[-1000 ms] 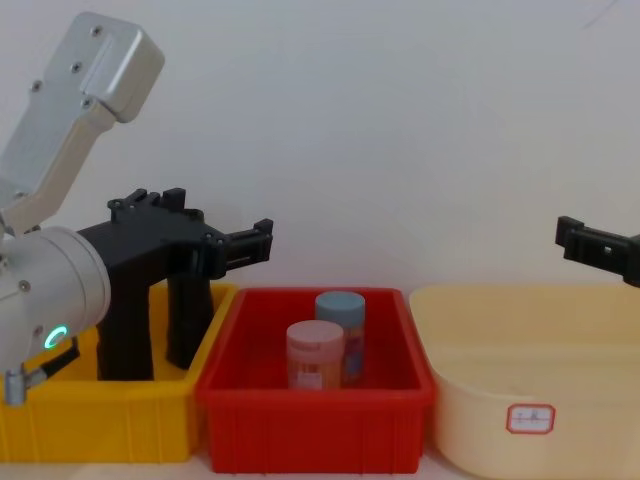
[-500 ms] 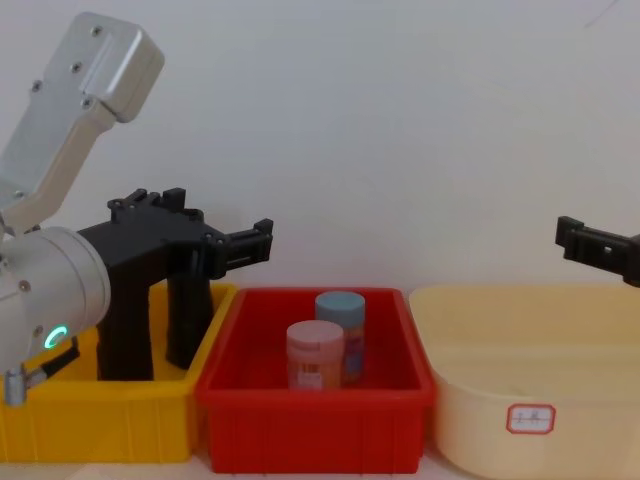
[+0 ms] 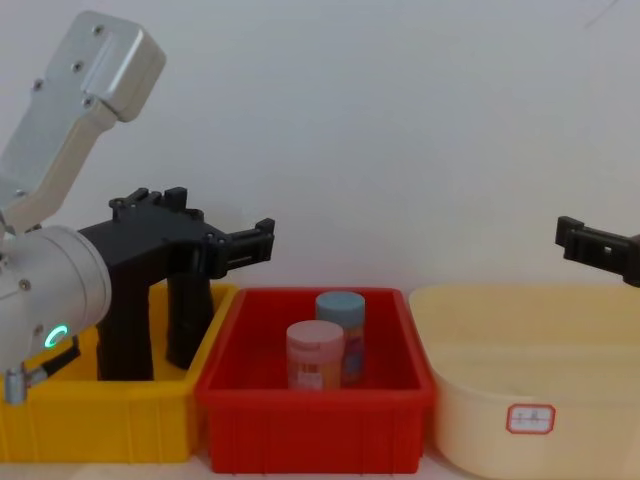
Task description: Pick up the garbage bag with the one hand and transfer it to the other hand.
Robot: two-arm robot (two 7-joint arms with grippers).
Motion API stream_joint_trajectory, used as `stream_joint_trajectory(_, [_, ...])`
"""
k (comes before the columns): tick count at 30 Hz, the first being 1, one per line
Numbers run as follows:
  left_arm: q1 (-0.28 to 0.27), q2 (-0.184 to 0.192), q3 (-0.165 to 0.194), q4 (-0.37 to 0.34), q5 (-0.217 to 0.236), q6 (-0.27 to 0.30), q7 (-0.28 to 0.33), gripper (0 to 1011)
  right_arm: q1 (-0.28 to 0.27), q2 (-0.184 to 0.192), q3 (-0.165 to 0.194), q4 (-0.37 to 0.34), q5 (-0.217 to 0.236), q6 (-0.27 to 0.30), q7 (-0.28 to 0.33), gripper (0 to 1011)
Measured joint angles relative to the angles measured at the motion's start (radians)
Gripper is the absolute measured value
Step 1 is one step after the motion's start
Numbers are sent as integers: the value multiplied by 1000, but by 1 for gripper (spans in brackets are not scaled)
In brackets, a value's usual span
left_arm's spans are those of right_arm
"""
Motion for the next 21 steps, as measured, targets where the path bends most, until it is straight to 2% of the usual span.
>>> stream_joint_trajectory(6, [7, 17, -1, -15, 2, 1, -20, 1002, 0, 0, 0, 0, 0, 0, 0, 1000])
stream_joint_trajectory(11, [32, 44, -16, -36, -5, 2, -39, 1002, 0, 0, 0, 0, 0, 0, 0, 1000])
stream_joint_trajectory(21, [109, 119, -82, -68, -52, -6, -76, 1002, 0, 0, 0, 0, 0, 0, 0, 1000])
